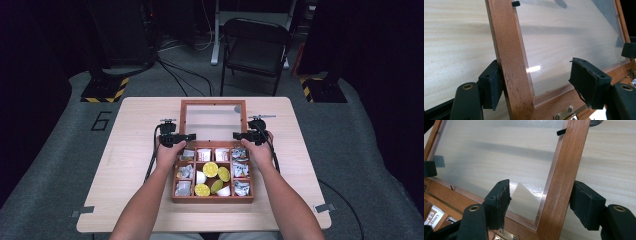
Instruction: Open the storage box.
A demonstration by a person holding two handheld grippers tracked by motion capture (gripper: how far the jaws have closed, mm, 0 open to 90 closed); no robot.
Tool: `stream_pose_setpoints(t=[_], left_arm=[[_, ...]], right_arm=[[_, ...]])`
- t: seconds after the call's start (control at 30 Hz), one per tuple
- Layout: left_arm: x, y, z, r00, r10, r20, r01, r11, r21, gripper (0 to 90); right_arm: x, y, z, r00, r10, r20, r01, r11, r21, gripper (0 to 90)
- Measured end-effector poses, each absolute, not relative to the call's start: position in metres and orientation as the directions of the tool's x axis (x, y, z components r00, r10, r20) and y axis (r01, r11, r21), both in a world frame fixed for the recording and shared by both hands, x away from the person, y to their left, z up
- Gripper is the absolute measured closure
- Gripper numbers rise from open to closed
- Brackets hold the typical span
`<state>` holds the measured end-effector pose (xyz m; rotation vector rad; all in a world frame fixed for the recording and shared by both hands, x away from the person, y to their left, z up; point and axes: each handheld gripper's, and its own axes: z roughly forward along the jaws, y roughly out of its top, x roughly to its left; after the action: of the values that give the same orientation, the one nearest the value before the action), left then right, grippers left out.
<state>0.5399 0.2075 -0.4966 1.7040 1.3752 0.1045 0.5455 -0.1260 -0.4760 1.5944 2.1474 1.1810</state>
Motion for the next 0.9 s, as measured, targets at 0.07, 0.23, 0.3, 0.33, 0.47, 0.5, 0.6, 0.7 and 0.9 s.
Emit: stream_pose_setpoints(t=[0.07, 0.23, 0.3, 0.33, 0.47, 0.5, 0.6, 0.7, 0.9], left_arm=[[0.5404, 0.208, -0.4972, 0.376, 0.808, -0.453, 0.734, 0.039, 0.678, 29.7], [0.5413, 0.2085, -0.4986, 0.365, 0.808, -0.462, 0.743, 0.046, 0.667, 29.3], [0.5418, 0.2087, -0.4992, 0.361, 0.806, -0.469, 0.747, 0.051, 0.663, 29.2], [0.5419, 0.2087, -0.4994, 0.359, 0.806, -0.471, 0.749, 0.052, 0.661, 29.2], [0.542, 0.2087, -0.4993, 0.357, 0.807, -0.47, 0.753, 0.049, 0.656, 29.0], [0.5421, 0.2088, -0.4992, 0.358, 0.807, -0.469, 0.753, 0.047, 0.656, 29.0], [0.5423, 0.2092, -0.4995, 0.354, 0.807, -0.472, 0.756, 0.049, 0.652, 28.7], [0.5425, 0.2092, -0.4994, 0.357, 0.808, -0.468, 0.756, 0.045, 0.653, 28.4], [0.5431, 0.2099, -0.5009, 0.355, 0.805, -0.476, 0.763, 0.045, 0.644, 27.6]], right_arm=[[0.5457, -0.1261, -0.4765, -0.385, 0.881, 0.275, 0.707, 0.089, 0.702, 33.9], [0.5478, -0.1277, -0.4791, -0.387, 0.877, 0.283, 0.715, 0.092, 0.693, 33.8], [0.548, -0.1279, -0.4793, -0.386, 0.877, 0.287, 0.718, 0.089, 0.691, 33.8], [0.5484, -0.1284, -0.4799, -0.387, 0.875, 0.29, 0.719, 0.089, 0.689, 33.9], [0.549, -0.1289, -0.4802, -0.388, 0.874, 0.294, 0.724, 0.091, 0.683, 33.8], [0.5488, -0.1288, -0.4799, -0.385, 0.875, 0.294, 0.726, 0.091, 0.682, 33.8], [0.5488, -0.1286, -0.4794, -0.387, 0.875, 0.291, 0.722, 0.091, 0.685, 33.8], [0.5488, -0.1286, -0.4793, -0.387, 0.875, 0.291, 0.722, 0.091, 0.686, 33.8], [0.5497, -0.1295, -0.4808, -0.384, 0.874, 0.298, 0.729, 0.09, 0.678, 33.6]])
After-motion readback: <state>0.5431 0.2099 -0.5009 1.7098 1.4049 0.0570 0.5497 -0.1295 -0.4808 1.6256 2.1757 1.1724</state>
